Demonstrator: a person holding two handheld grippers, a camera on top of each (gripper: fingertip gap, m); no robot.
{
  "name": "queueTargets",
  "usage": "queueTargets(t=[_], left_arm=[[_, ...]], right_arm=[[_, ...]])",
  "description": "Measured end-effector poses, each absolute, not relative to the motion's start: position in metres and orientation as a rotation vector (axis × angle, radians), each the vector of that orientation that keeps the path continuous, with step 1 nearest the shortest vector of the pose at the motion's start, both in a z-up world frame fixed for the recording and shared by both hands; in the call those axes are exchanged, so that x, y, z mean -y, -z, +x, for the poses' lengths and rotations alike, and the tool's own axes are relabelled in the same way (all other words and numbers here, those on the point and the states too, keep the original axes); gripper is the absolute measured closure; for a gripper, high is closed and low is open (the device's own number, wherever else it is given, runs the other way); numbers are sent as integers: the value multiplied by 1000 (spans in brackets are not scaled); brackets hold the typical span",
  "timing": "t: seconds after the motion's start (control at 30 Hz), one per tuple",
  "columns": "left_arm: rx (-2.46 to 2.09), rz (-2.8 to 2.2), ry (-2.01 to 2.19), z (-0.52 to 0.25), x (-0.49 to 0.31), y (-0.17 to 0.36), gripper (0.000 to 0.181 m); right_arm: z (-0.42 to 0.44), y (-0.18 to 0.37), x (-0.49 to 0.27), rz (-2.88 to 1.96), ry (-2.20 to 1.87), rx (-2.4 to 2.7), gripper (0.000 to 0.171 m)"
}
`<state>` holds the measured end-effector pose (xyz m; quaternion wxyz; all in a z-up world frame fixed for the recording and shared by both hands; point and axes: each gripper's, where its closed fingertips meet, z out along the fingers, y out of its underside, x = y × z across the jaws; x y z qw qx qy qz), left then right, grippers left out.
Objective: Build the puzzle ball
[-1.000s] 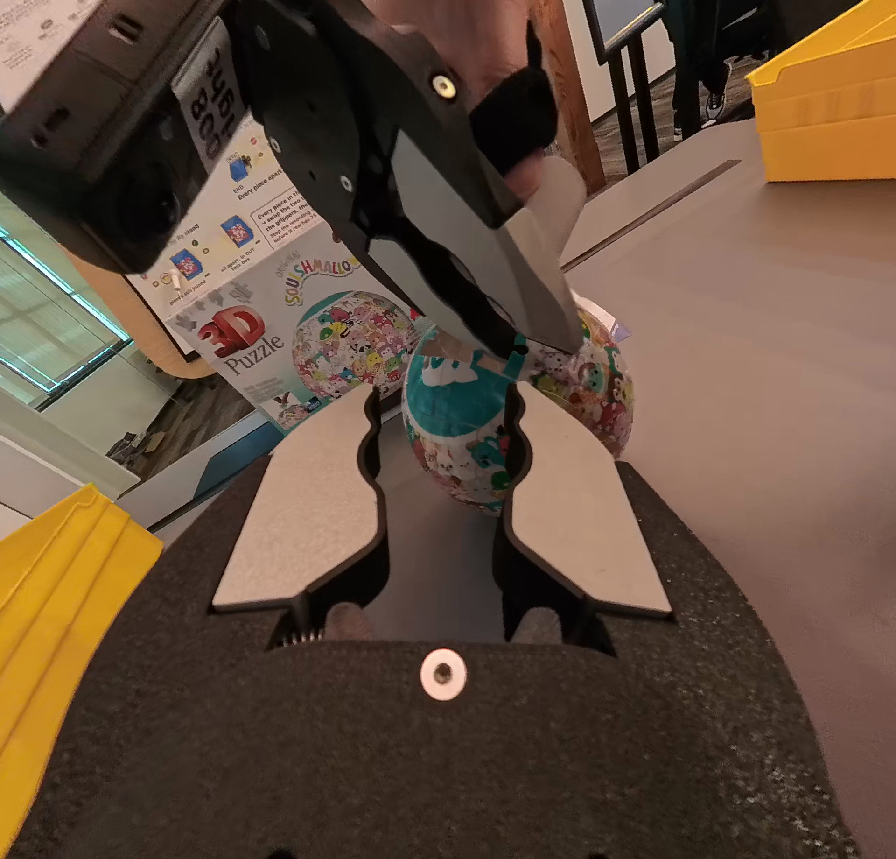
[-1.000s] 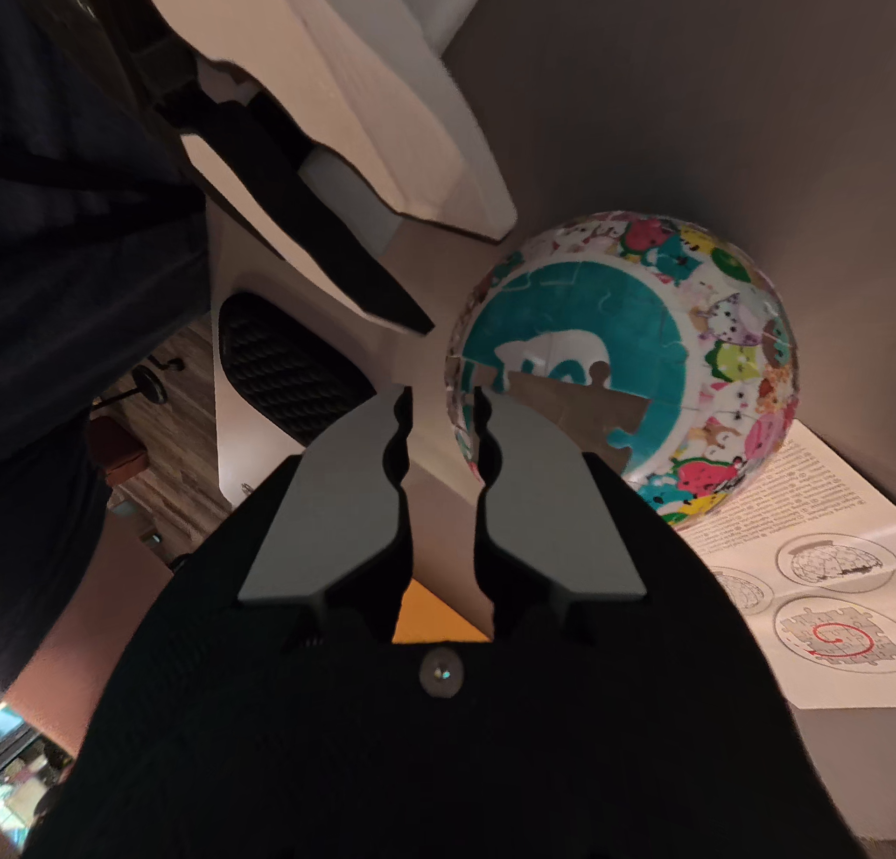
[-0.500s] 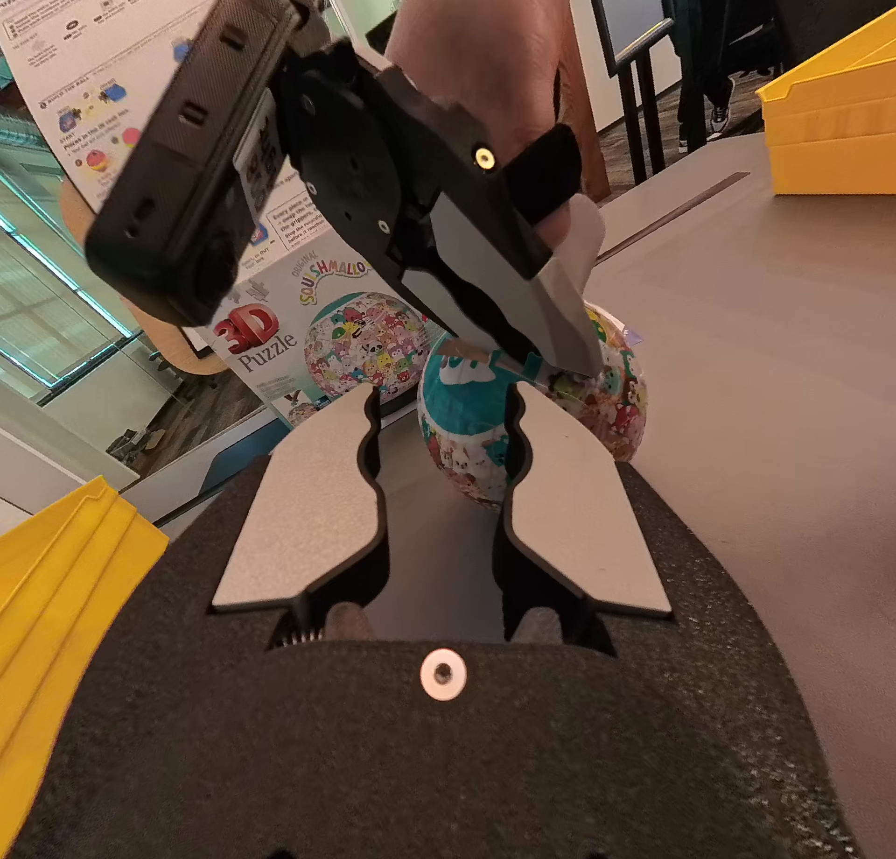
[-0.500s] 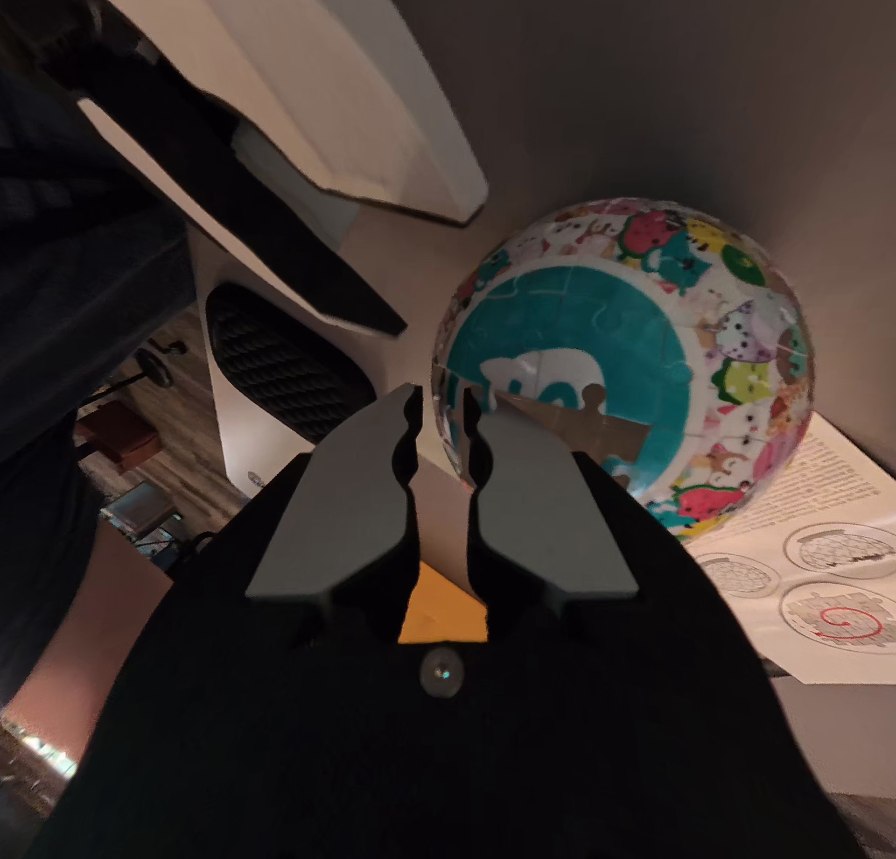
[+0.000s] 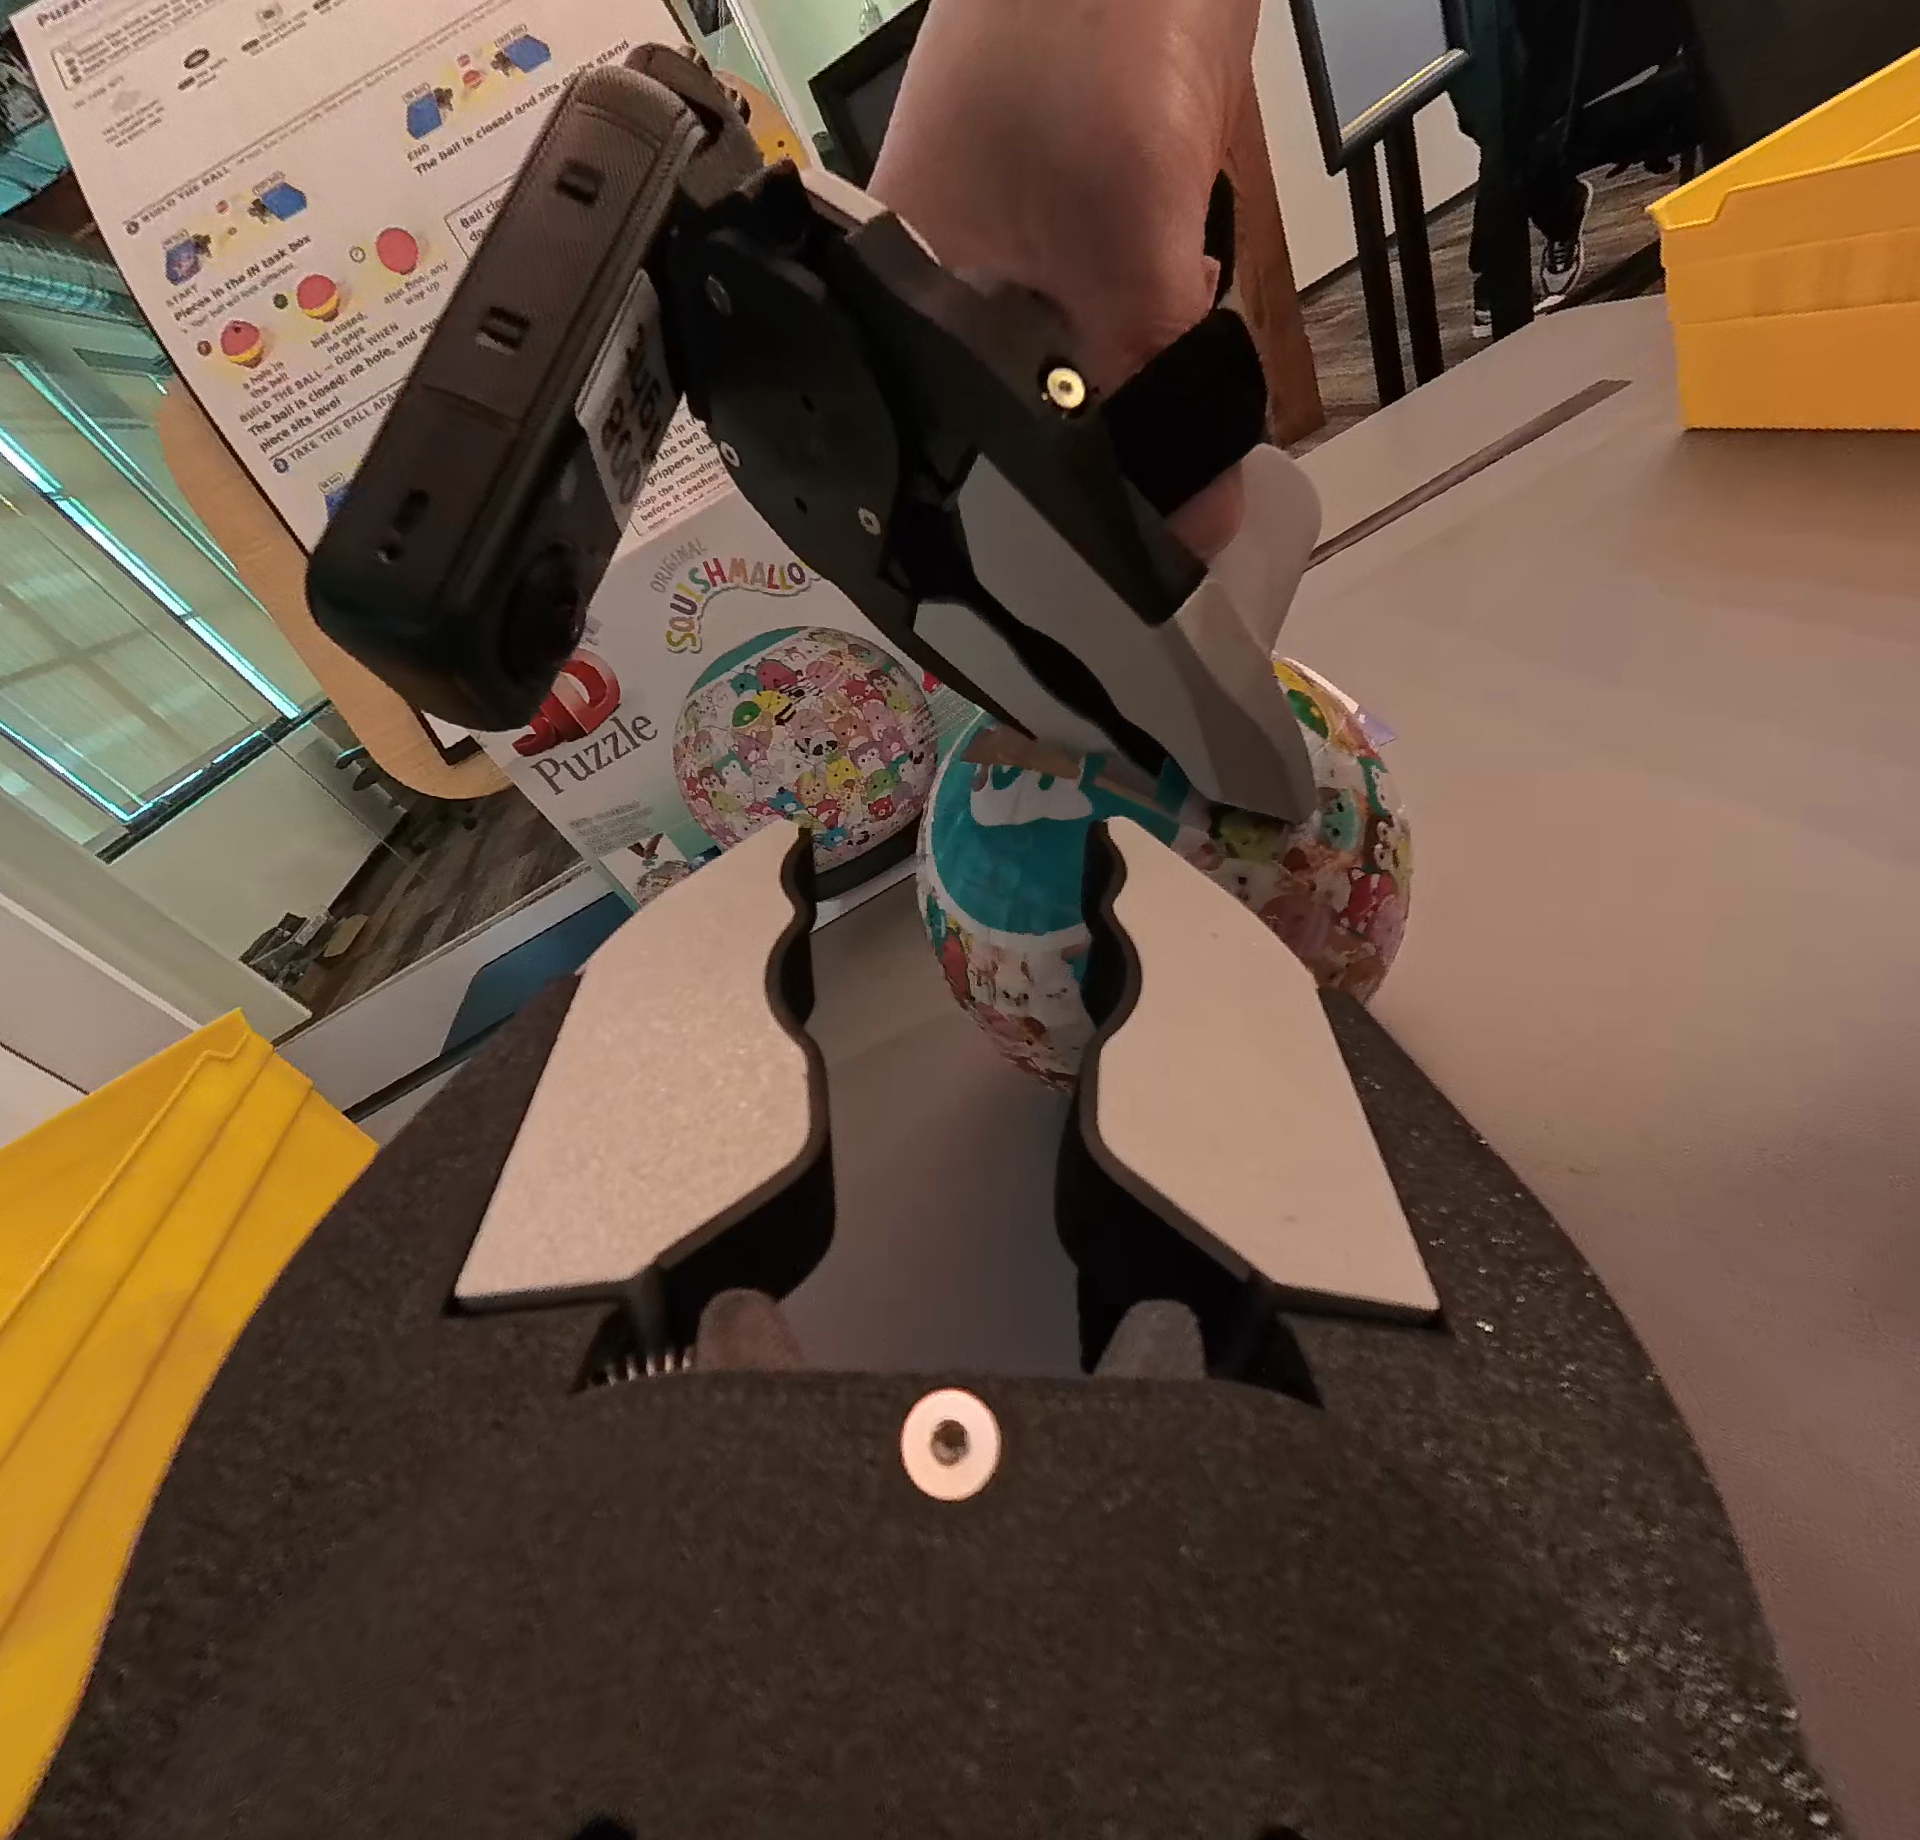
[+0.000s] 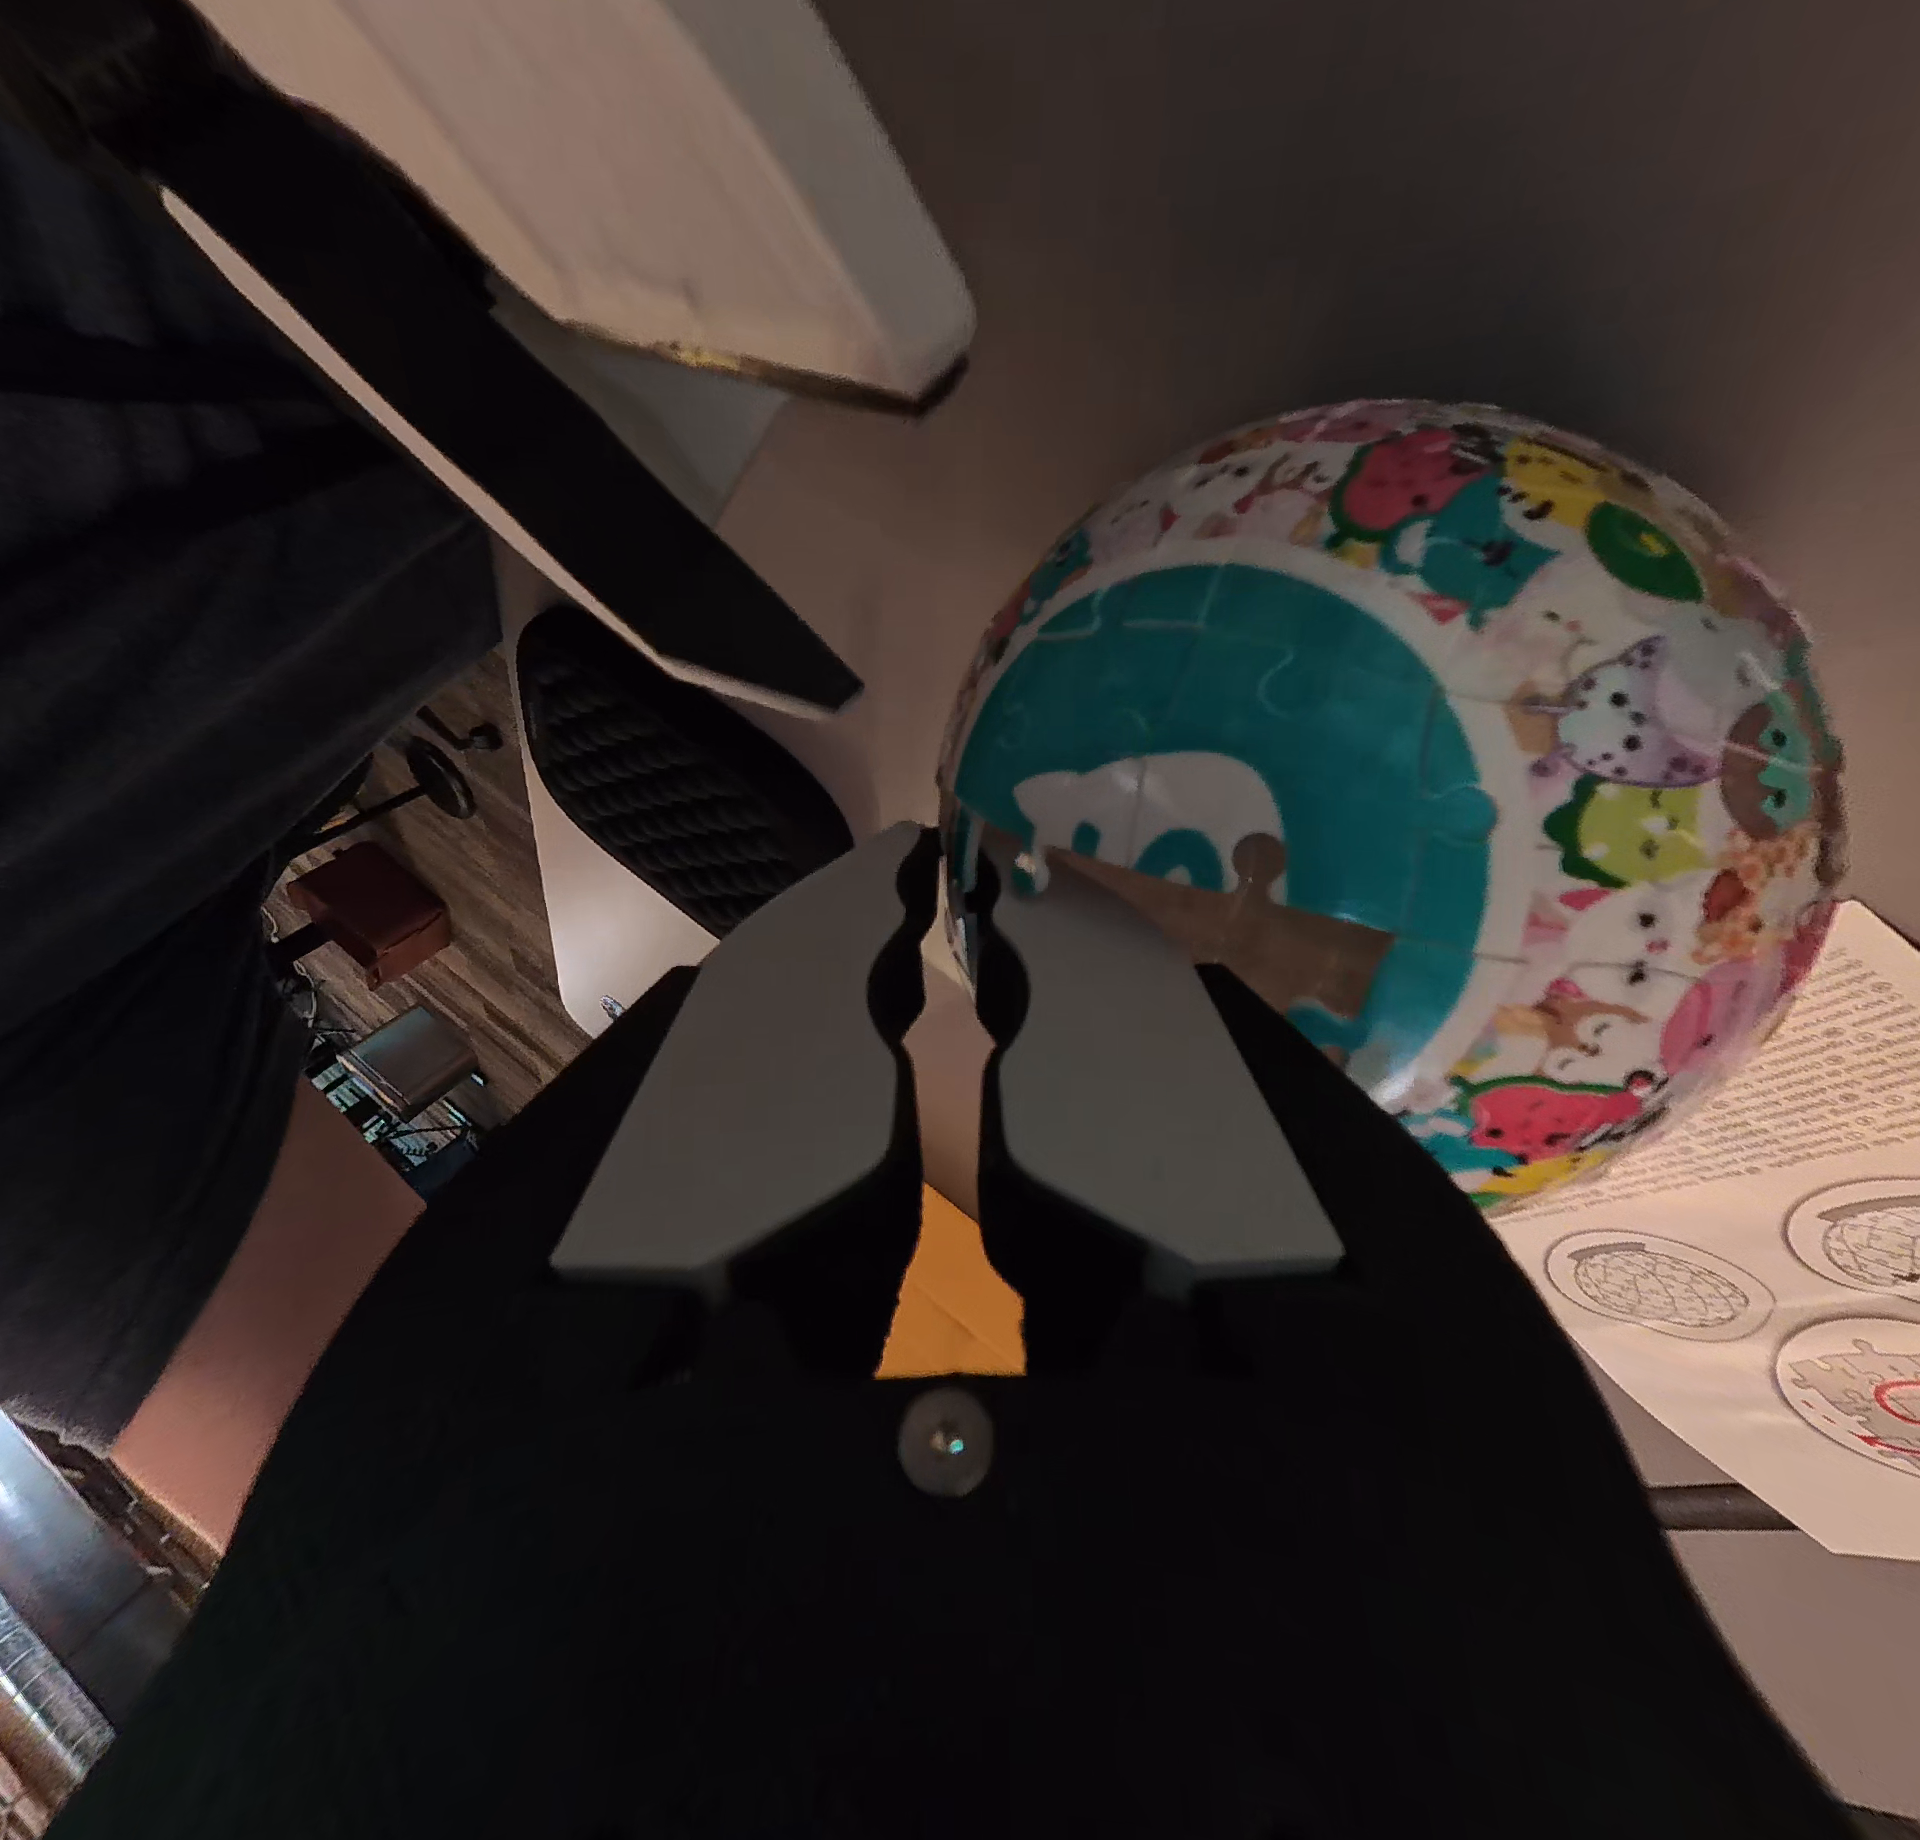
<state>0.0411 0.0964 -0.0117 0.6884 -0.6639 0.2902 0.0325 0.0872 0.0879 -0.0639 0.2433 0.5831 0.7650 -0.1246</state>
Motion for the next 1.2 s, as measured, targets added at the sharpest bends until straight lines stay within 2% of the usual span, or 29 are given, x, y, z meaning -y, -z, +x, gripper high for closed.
queueTargets(t=[0.37,0.5,0.93,1.2], left_arm=[[-697,-1523,-75,48,-99,24,132],[-701,-1533,-62,48,-100,27,132],[-680,-1555,-39,42,-106,33,132],[-681,-1548,-33,42,-106,33,133]], right_arm=[[87,64,-87,1614,340,-2082,166],[84,61,-86,1639,375,-2089,157],[70,59,-89,1766,489,-2075,154],[64,56,-91,1825,439,-2156,143]])
